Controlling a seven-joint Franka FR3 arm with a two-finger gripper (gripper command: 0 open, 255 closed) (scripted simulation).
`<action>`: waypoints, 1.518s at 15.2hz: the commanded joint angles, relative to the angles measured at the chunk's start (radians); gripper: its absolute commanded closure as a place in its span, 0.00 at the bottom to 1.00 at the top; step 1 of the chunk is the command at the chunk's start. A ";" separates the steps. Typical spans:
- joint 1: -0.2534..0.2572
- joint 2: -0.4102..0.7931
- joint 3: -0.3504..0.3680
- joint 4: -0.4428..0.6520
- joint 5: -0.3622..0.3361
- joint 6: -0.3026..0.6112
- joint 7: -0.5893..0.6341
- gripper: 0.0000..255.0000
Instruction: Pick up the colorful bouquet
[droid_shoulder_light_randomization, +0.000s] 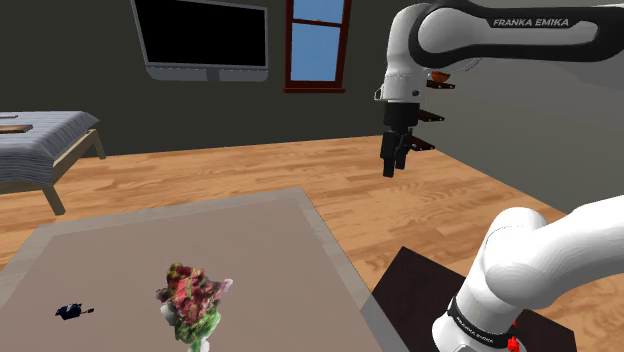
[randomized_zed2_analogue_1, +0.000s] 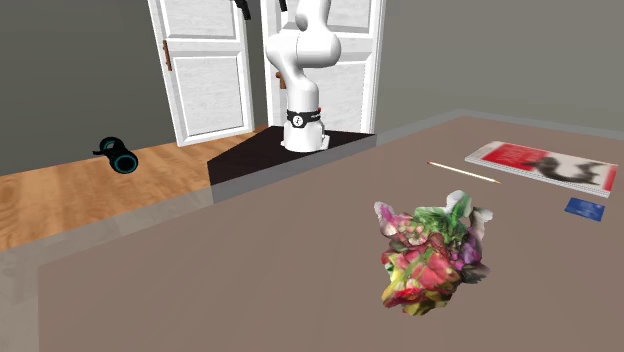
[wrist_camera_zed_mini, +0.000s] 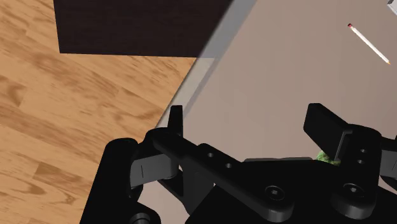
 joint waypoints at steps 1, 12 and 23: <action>0.000 0.000 0.000 0.000 0.000 0.000 0.000 0.00; 0.077 0.240 0.208 0.038 0.112 0.232 0.211 0.00; 0.131 0.599 0.378 0.232 0.088 0.417 0.435 0.00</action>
